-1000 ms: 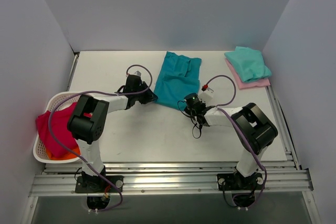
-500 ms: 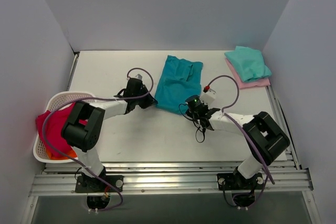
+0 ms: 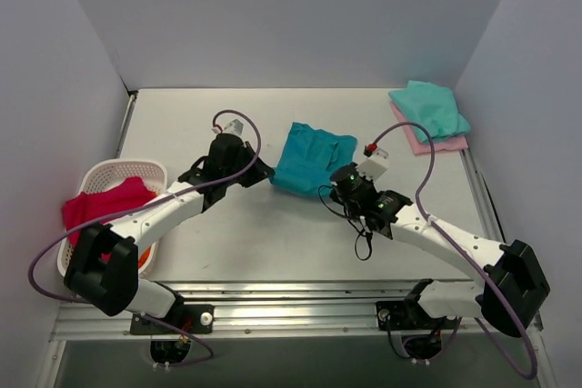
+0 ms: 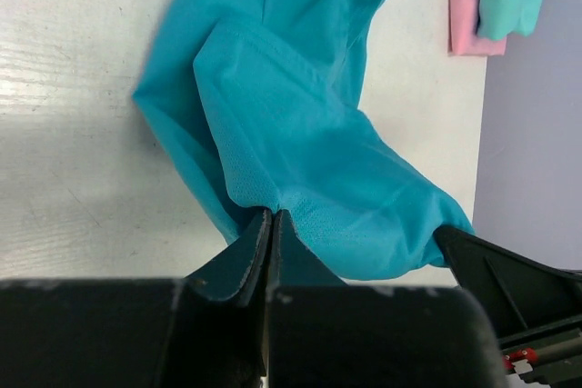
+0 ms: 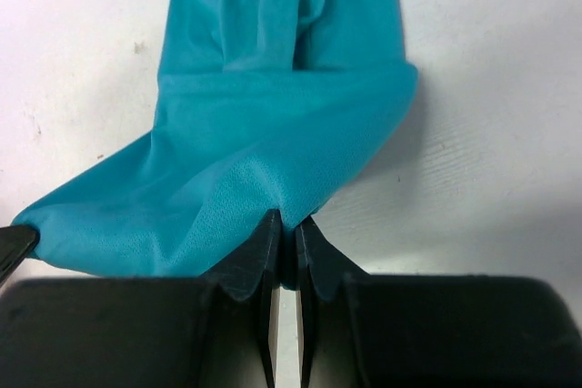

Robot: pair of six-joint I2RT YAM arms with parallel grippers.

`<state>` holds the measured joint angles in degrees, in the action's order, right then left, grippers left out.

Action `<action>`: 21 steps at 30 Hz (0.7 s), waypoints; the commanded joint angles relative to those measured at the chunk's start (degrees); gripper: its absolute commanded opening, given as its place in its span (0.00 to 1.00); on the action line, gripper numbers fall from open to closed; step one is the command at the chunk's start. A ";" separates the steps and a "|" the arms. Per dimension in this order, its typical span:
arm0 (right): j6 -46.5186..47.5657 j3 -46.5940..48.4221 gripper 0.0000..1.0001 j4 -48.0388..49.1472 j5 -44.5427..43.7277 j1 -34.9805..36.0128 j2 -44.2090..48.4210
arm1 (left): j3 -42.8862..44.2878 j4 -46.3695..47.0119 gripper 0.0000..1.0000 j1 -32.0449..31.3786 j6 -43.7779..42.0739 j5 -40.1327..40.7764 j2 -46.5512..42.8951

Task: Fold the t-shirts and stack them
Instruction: Grab one side of the 2/3 rectangular tshirt with both arms, then fold the long partially folded tshirt into a neat square

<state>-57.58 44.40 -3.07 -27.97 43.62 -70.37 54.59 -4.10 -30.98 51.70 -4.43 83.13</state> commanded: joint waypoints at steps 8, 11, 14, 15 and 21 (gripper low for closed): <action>6.95 14.30 0.00 -7.31 -3.33 -5.72 -4.42 | 14.12 -6.36 0.03 0.92 -1.16 1.79 1.23; 8.27 16.68 0.00 -6.95 -1.75 -8.36 -6.79 | 17.90 -6.71 0.03 2.15 -1.43 0.57 4.13; 9.33 18.61 0.00 -6.60 -0.86 -9.86 -9.34 | 20.72 -6.62 0.03 3.38 -1.52 -1.02 7.74; 9.42 19.05 0.00 -6.60 -0.51 -10.65 -9.96 | 22.65 -6.62 0.03 3.65 -1.43 -1.89 8.70; 9.33 21.25 0.00 -5.54 1.60 -13.20 -14.35 | 28.11 -7.15 0.03 5.32 -1.78 -5.23 15.47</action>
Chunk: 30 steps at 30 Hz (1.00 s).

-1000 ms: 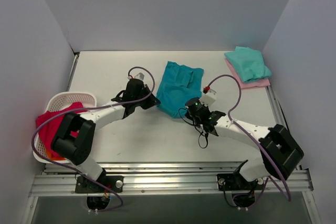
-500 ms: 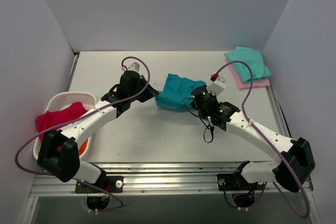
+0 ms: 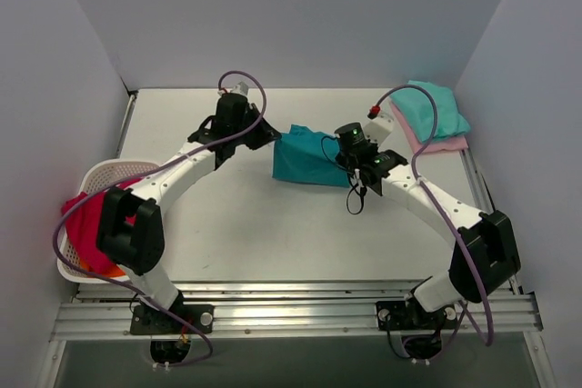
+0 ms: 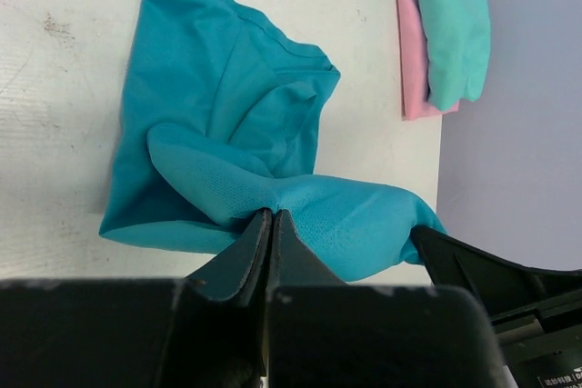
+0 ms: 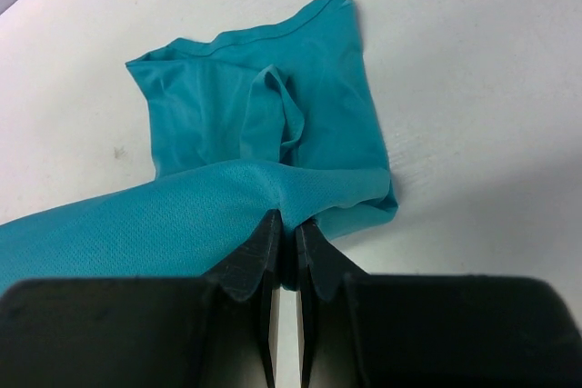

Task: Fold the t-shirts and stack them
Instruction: Fold the long partially folded tshirt into a neat square

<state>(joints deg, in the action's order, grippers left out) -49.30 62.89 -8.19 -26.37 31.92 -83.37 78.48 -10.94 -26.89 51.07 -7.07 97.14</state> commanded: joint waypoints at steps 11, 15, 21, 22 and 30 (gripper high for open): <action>1.14 15.49 0.00 3.52 4.32 -11.77 -19.00 | 29.91 -3.82 0.19 6.76 -1.41 -10.58 23.41; -0.71 39.48 0.11 -2.42 3.62 -17.24 -39.25 | 62.77 -7.16 0.96 10.10 0.86 -24.09 46.24; 0.69 63.14 1.00 -15.82 0.00 -17.86 -49.09 | 85.34 1.66 0.94 15.64 15.80 -37.57 71.79; 1.22 61.40 1.00 -13.72 0.09 -17.86 -48.21 | 79.00 4.23 0.94 16.08 15.12 -37.06 65.87; 0.35 40.32 1.00 -4.48 0.53 -17.95 -34.78 | 42.91 7.53 0.94 17.84 0.20 -26.69 35.87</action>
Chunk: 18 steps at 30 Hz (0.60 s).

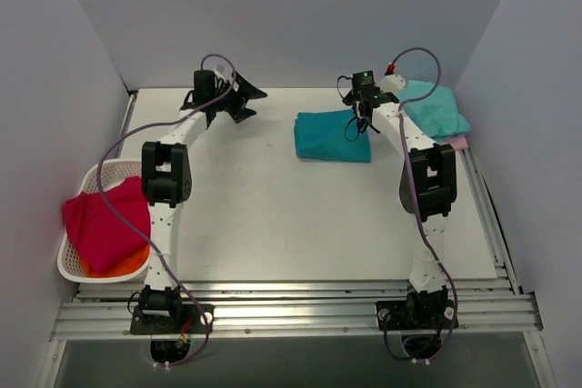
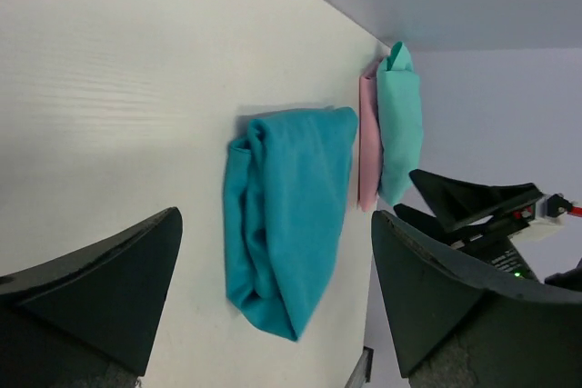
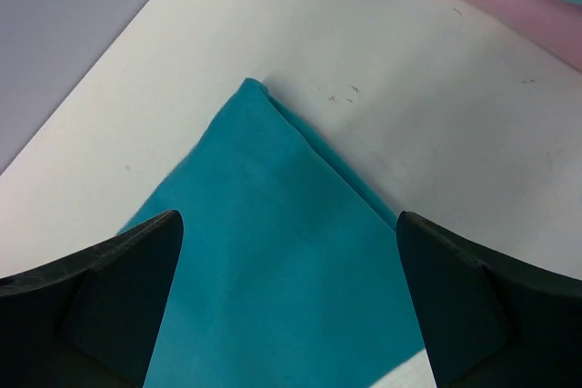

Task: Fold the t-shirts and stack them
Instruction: Fold the long partially folded tshirt into a neat square, then put the neatly folded tshirt into the corner of the board with the right arm

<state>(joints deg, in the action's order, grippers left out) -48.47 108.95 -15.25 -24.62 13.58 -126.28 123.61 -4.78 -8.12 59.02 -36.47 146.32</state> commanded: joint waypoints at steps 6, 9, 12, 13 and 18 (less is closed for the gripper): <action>-3.38 -31.62 1.00 12.31 3.70 1.62 22.70 | -17.16 1.79 0.94 -1.02 -12.17 10.88 -23.79; -4.70 -43.33 1.00 18.64 7.91 3.72 29.22 | -19.72 2.49 0.94 -1.02 -12.35 10.72 -24.33; -6.99 -49.50 1.00 19.90 10.20 6.45 33.62 | -20.43 2.84 0.94 -1.02 -12.01 10.72 -24.07; -7.69 -50.84 1.00 20.16 10.38 7.50 34.60 | -20.52 3.10 0.94 -1.11 -11.74 10.46 -23.89; -12.35 -53.76 1.00 23.68 7.49 16.81 35.14 | -21.48 3.81 0.94 -1.28 -11.04 9.58 -23.36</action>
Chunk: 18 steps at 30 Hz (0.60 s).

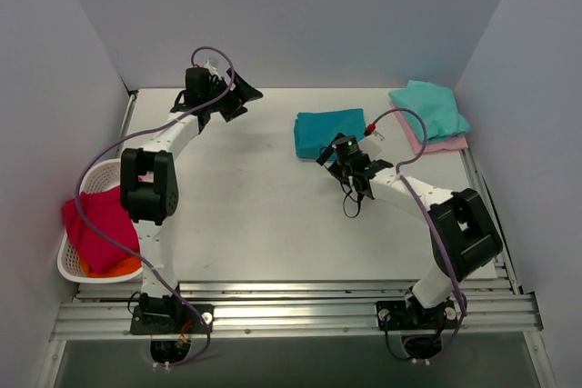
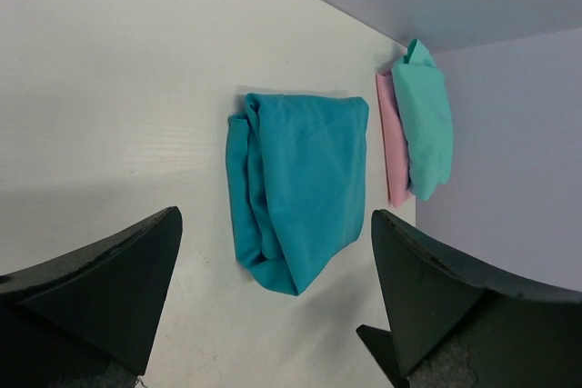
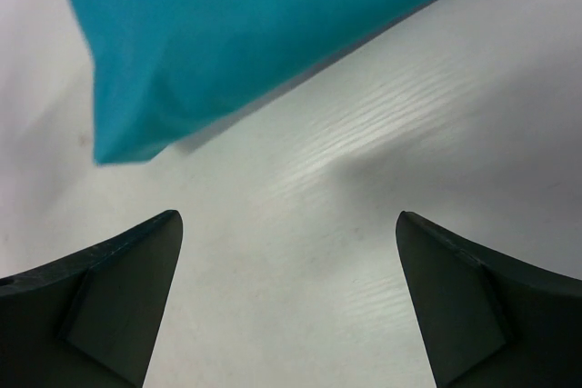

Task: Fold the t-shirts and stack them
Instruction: Put the neatly folded tshirt into the corner of the board with the right arm

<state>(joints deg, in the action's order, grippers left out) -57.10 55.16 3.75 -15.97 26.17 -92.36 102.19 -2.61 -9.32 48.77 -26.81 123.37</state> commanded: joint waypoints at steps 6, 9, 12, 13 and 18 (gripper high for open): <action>-4.33 3.47 1.00 8.02 -5.21 5.91 -6.60 | -1.82 4.02 0.94 0.27 -1.57 -0.53 -0.94; -4.69 3.99 1.00 9.44 -6.97 5.82 -9.15 | -2.52 4.10 0.95 0.88 -1.75 -0.61 -1.38; -4.42 5.57 1.00 9.08 -9.43 5.56 -11.96 | -3.05 4.37 0.95 1.15 -2.02 -0.26 -1.64; -4.25 5.84 1.00 9.08 -9.96 4.77 -13.36 | -3.14 4.54 0.95 1.06 -2.02 -0.44 -1.64; -3.81 4.26 1.00 14.78 -9.17 0.90 -15.49 | -3.23 4.90 0.95 1.24 -2.02 -0.70 -1.03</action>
<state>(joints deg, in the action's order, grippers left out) -60.60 59.31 14.76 -22.31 29.85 -107.02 98.72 -1.19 -8.43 48.14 -26.87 123.76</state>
